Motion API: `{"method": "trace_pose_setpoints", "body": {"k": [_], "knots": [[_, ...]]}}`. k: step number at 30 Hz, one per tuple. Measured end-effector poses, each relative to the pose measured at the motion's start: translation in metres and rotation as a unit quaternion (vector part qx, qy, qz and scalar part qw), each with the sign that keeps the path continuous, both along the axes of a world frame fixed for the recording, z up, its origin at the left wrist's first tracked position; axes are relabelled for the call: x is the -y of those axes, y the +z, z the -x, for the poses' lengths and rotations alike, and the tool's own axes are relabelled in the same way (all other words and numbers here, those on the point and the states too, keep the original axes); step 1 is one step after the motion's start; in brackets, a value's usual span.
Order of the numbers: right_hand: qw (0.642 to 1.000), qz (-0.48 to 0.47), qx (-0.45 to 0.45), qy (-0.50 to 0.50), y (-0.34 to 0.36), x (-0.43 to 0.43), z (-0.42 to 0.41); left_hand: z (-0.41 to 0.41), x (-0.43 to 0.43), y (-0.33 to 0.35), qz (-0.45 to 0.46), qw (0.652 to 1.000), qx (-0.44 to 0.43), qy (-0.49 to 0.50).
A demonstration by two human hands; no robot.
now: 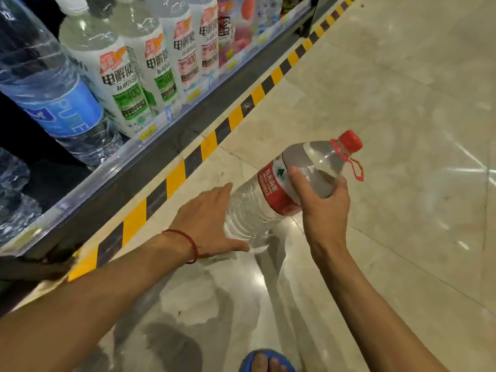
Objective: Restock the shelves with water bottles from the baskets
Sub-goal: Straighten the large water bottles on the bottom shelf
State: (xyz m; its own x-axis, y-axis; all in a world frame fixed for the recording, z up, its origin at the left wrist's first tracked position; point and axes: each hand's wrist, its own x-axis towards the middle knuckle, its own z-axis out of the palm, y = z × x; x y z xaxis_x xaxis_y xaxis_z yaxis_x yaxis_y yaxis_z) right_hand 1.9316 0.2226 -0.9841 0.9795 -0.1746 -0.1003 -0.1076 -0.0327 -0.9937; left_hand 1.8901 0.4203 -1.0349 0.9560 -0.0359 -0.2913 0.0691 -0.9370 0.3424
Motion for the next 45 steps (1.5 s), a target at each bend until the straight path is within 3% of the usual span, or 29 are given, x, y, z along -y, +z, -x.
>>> {"method": "trace_pose_setpoints", "body": {"k": [5, 14, 19, 21, 30, 36, 45], "knots": [[0.999, -0.006, -0.039, -0.008, -0.008, 0.011, -0.012, -0.015, 0.012, -0.028, 0.158, 0.987, 0.007, 0.028], [0.997, -0.031, -0.075, 0.002, 0.001, -0.005, 0.02, 0.031, -0.01, -0.016, 0.121, 0.992, 0.006, 0.043], [0.994, -0.026, -0.084, 0.062, 0.053, -0.04, 0.065, 0.098, -0.036, 0.031, 0.174, 0.979, 0.022, 0.107], [0.992, -0.024, -0.091, 0.08, 0.092, -0.051, 0.082, 0.127, -0.044, 0.064, 0.17, 0.977, 0.036, 0.124], [0.986, 0.0, -0.139, 0.09, 0.333, -0.076, 0.167, 0.217, -0.061, 0.292, 0.101, 0.974, -0.098, 0.178], [0.981, 0.008, -0.149, 0.123, 0.497, -0.086, 0.231, 0.297, -0.073, 0.474, 0.178, 0.965, -0.061, 0.183], [0.968, -0.009, -0.165, 0.19, 0.657, -0.12, 0.341, 0.426, -0.096, 0.639, 0.176, 0.948, -0.066, 0.258]]}}
